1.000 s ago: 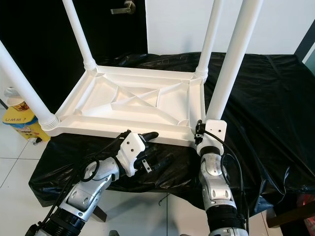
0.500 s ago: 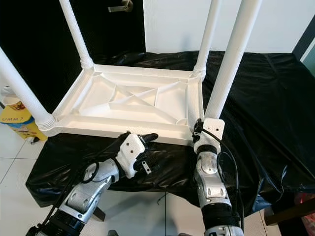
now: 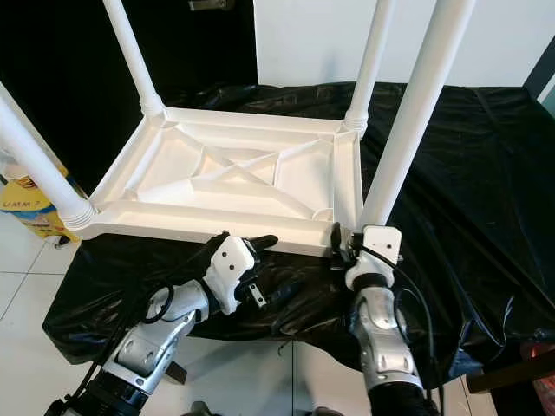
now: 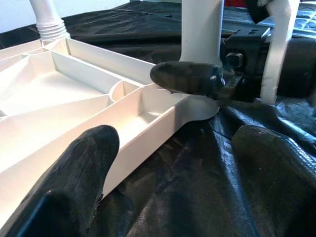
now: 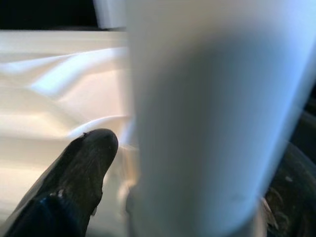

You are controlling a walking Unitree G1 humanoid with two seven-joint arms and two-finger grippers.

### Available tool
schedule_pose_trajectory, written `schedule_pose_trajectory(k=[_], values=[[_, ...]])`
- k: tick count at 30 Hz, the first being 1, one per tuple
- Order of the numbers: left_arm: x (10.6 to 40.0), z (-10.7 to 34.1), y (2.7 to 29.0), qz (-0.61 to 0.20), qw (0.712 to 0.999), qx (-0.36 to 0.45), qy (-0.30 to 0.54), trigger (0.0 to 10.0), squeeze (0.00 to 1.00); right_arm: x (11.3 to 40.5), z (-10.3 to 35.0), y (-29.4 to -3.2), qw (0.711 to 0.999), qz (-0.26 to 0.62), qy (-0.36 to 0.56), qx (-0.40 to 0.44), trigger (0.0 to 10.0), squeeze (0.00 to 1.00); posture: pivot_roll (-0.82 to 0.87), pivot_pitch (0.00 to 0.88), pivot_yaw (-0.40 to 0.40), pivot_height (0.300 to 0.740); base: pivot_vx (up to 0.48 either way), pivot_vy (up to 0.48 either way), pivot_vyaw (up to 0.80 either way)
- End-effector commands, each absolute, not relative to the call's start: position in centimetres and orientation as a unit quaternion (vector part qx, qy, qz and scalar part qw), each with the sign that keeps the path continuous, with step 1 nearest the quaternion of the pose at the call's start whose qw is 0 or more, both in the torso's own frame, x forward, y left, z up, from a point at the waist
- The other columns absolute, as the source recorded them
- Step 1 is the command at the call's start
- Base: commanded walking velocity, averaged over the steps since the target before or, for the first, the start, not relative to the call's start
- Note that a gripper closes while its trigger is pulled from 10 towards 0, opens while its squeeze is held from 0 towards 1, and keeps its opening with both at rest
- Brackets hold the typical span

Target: Building children table

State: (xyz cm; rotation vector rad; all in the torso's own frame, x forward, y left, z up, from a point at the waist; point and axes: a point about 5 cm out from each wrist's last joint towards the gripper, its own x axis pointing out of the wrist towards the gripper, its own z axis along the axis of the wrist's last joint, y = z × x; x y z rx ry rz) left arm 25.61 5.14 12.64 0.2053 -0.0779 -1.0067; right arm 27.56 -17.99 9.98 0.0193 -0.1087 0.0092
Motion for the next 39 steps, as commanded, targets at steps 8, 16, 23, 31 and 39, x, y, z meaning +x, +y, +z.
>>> schedule_pose_trajectory(k=[8, 16, 23, 31, 39], values=[[25.5, 12.3, 5.3, -0.48, 0.87, 0.107, -0.029, 10.0, 0.0, 27.4, 10.7, -20.1, 0.993, 0.106, -0.054, -0.021, 10.0, 0.0, 0.03, 0.047, 0.01, 0.74, 0.0, 0.0, 0.0], [25.8, 12.5, 5.3, -0.482, 0.869, 0.111, -0.032, 10.0, 0.0, 29.5, 11.4, -18.7, 0.975, 0.207, -0.044, -0.062, 10.0, 0.0, 0.05, 0.026, 0.006, 0.74, 0.0, 0.0, 0.0], [25.7, 12.5, 5.3, -0.48, 0.87, 0.112, -0.033, 10.0, 0.0, 29.9, 11.4, -18.3, 0.97, 0.229, -0.045, -0.067, 8.9, 0.0, 0.06, 0.023, 0.001, 0.74, 0.0, 0.0, 0.0], [25.6, 12.5, 5.5, -0.474, 0.873, 0.112, -0.032, 10.0, 0.0, 29.8, 10.6, -19.3, 0.97, 0.231, -0.02, -0.074, 0.0, 0.0, 0.06, 0.02, -0.008, 0.74, 0.0, 0.0, 0.0], [25.6, 12.5, 5.4, -0.475, 0.872, 0.112, -0.032, 10.0, 0.0, 29.7, 10.0, -19.7, 0.973, 0.219, -0.005, -0.075, 4.1, 0.0, 0.06, 0.02, -0.007, 0.74, 0.0, 0.0, 0.0]])
